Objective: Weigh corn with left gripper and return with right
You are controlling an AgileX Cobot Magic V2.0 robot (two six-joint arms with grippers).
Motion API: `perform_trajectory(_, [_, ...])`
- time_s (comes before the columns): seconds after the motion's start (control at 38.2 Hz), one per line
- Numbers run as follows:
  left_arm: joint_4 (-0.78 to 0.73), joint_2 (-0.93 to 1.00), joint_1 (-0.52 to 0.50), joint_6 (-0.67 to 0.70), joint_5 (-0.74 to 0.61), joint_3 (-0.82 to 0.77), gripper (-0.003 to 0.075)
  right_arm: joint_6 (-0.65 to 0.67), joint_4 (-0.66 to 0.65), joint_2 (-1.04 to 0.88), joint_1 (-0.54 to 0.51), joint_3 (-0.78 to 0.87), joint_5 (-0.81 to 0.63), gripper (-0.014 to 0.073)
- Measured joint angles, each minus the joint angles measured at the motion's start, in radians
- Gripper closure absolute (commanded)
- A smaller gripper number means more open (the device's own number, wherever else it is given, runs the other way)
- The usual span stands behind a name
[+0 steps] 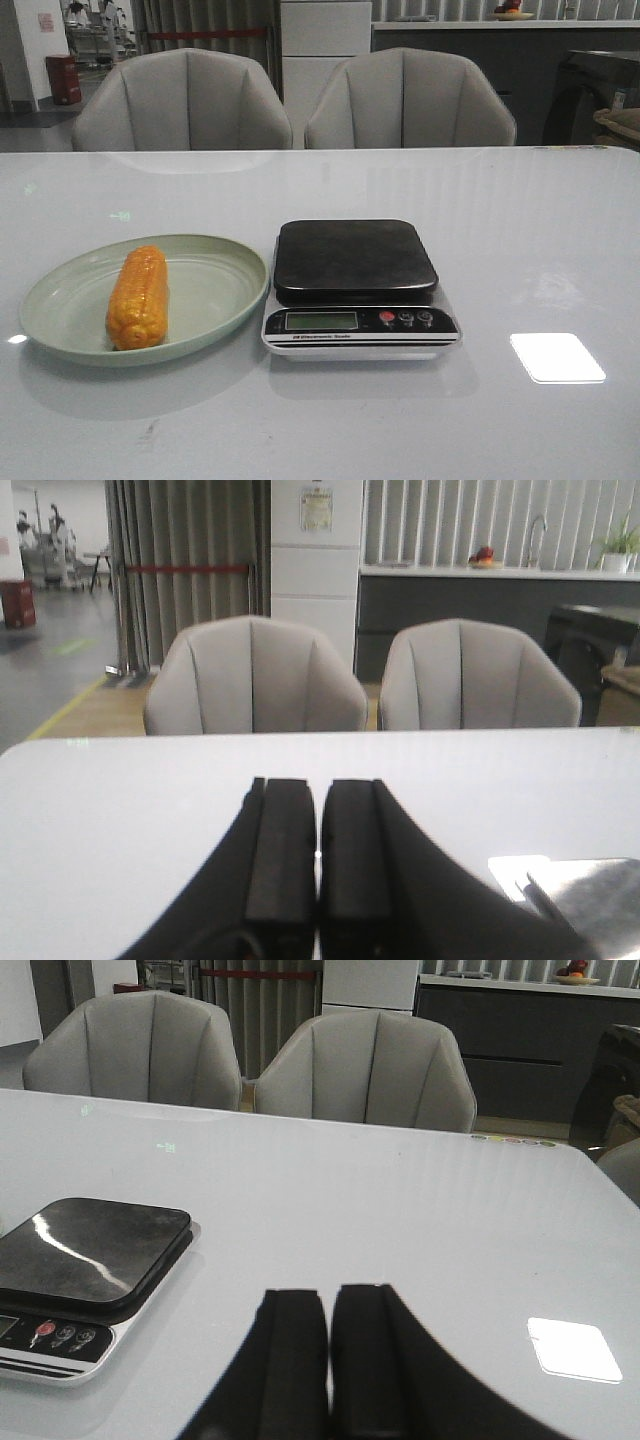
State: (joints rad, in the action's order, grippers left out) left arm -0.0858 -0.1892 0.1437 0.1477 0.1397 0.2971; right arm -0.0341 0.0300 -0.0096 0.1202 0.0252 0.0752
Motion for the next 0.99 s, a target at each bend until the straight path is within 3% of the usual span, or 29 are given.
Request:
perform_trajectory(0.44, [0.05,-0.158,0.0,0.0,0.04,0.016,0.0577,0.0,0.0,0.0,0.0,0.0,0.0,0.0407])
perform_trajectory(0.55, [0.052,-0.207,0.0,0.0,0.079,0.05,0.0472,0.0,0.0,0.0,0.0,0.0,0.0,0.0407])
perform_trajectory(0.76, [0.052,-0.35,0.0,0.0,0.159,0.17,0.0161,0.0,0.0,0.0,0.0,0.0,0.0,0.0407])
perform_trajectory(0.99, [0.068,-0.558,0.043,0.0,0.259,0.293,0.0154,0.0,0.0,0.0,0.0,0.0,0.0,0.0407])
